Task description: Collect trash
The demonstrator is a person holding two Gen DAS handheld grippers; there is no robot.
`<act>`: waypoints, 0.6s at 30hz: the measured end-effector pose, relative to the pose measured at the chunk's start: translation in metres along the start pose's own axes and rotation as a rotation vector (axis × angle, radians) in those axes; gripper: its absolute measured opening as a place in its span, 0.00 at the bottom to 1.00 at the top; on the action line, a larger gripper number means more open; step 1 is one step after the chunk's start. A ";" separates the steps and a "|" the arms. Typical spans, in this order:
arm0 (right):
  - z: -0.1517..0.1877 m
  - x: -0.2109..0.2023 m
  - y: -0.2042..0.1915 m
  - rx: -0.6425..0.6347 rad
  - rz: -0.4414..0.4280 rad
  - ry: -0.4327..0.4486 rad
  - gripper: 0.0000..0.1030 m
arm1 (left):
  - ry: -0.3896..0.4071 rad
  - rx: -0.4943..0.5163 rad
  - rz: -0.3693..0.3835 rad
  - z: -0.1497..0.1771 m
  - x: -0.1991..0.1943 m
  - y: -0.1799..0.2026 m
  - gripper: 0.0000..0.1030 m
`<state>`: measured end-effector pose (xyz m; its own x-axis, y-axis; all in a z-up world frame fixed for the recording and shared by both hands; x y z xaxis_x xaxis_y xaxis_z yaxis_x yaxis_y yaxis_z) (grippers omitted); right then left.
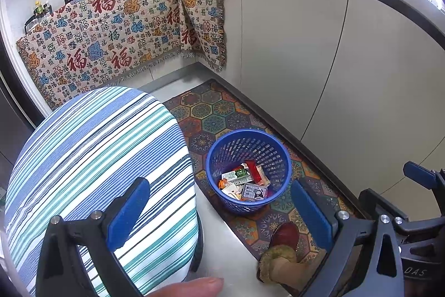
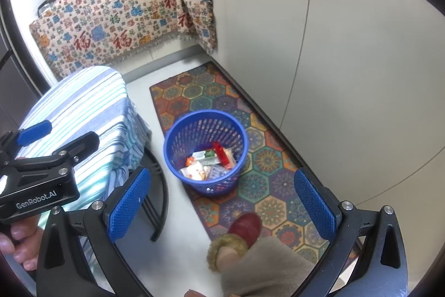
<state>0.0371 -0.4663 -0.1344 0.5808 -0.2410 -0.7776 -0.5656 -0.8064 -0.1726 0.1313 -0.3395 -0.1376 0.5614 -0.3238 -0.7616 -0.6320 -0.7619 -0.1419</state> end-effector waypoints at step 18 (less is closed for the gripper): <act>0.004 0.004 0.001 0.004 0.013 -0.005 1.00 | -0.003 0.006 0.007 0.001 0.005 0.001 1.00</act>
<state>0.0369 -0.4657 -0.1399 0.5704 -0.2484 -0.7829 -0.5751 -0.8014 -0.1647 0.1325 -0.3412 -0.1424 0.5552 -0.3276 -0.7645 -0.6394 -0.7560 -0.1403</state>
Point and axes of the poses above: each gripper's, at about its wrist camera, not at the fingertips, and x roughly the way its jaws point, y to its right, z to its underside, the point moved 3 cm from there along x, roughly the way its jaws point, and after that the axes turned 8 degrees about x, right-handed, at the moved point
